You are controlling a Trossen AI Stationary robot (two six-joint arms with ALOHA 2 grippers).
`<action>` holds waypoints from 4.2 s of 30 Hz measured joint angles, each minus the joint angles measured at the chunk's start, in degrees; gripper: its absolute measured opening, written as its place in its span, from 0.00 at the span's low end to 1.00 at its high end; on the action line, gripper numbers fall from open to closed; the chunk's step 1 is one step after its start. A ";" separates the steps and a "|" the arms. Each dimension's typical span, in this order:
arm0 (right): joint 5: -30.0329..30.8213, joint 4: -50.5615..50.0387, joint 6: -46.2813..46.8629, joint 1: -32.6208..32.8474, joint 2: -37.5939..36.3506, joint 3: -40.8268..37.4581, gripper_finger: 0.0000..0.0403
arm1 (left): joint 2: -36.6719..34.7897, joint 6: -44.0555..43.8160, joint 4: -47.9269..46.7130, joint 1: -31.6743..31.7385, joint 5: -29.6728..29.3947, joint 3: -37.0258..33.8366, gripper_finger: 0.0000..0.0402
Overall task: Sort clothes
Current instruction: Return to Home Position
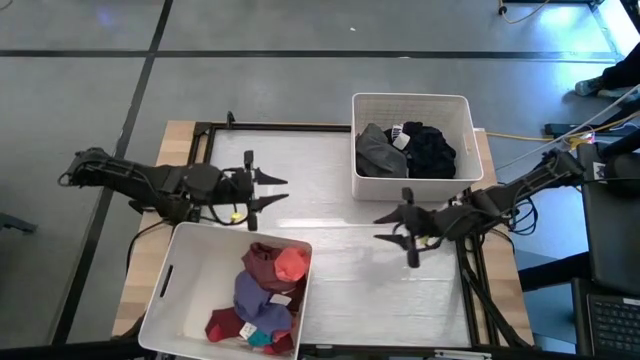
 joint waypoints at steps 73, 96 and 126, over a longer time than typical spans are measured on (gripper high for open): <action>-19.93 36.22 -1.52 -11.63 -32.09 -51.32 0.01 | -34.05 -8.46 26.08 18.99 20.63 -49.57 0.00; -21.80 18.05 -5.76 -11.63 -61.75 -54.24 0.01 | -34.03 -8.02 25.00 18.99 20.37 -49.57 0.01; -18.56 17.99 -6.64 -11.63 -60.88 -54.28 0.01 | -53.95 -11.50 5.34 18.77 15.10 -49.57 0.01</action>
